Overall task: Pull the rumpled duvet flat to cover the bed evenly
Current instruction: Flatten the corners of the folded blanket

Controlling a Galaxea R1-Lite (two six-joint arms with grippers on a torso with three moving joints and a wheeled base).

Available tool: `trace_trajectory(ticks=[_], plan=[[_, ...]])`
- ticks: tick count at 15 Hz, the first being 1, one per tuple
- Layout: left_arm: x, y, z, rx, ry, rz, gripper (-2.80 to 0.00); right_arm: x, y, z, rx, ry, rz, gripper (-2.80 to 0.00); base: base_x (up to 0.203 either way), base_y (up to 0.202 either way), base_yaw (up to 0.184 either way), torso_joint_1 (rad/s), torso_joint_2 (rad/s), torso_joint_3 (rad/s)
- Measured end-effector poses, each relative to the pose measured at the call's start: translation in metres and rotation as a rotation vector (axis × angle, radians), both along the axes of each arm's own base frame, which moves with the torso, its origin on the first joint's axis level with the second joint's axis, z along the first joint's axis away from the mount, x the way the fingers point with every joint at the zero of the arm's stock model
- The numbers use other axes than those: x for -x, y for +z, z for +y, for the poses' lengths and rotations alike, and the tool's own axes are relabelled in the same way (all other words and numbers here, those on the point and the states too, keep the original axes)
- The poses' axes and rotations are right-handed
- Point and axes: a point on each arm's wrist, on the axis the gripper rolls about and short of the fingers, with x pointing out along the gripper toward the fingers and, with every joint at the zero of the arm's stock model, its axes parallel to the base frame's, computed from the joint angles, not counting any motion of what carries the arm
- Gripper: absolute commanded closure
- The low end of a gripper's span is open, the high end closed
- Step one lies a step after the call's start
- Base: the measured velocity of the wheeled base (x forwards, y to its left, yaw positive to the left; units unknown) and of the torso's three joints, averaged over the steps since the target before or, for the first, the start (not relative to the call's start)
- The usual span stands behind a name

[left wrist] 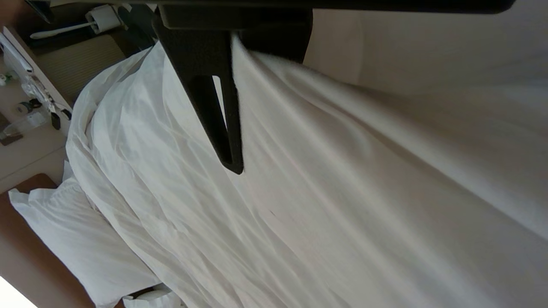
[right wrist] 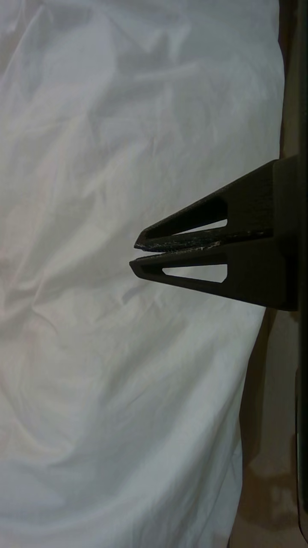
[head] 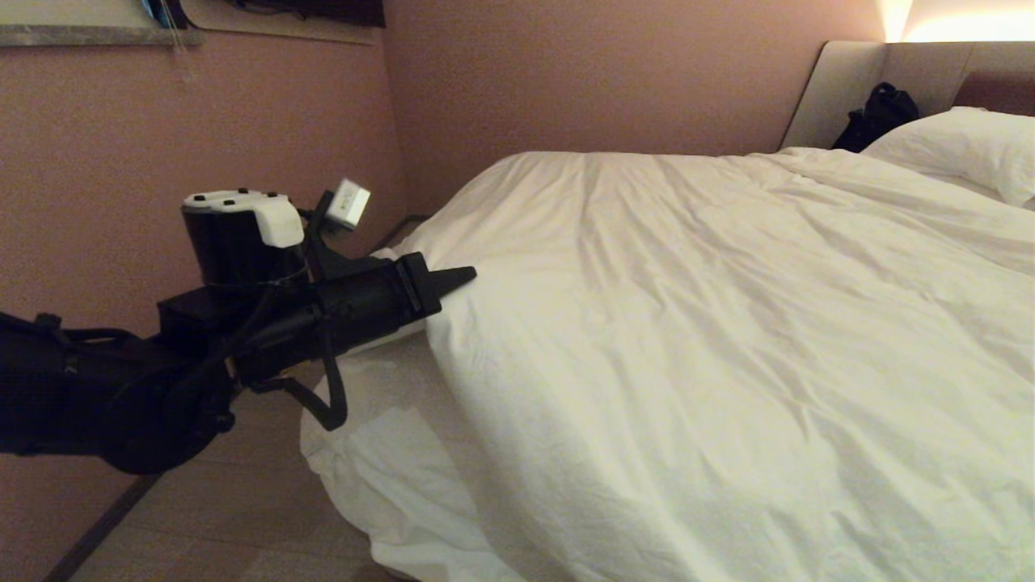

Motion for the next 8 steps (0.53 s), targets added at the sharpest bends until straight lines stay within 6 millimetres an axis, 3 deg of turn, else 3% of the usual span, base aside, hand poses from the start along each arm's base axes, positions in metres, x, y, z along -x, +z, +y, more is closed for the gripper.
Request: trace_trajectory(ticks=[4, 8], plan=[[-0.003, -0.011, -0.001, -0.011, -0.001, 0.025, 0.00, 0.000, 0.000, 0.000, 0.000, 0.000, 0.000, 0.00, 0.000, 0.000, 0.000, 0.000, 0.00, 0.000], [-0.009, -0.039, -0.005, -0.050, -0.005, 0.105, 0.00, 0.000, 0.000, 0.000, 0.000, 0.000, 0.000, 0.00, 0.000, 0.000, 0.000, 0.000, 0.00, 0.000]])
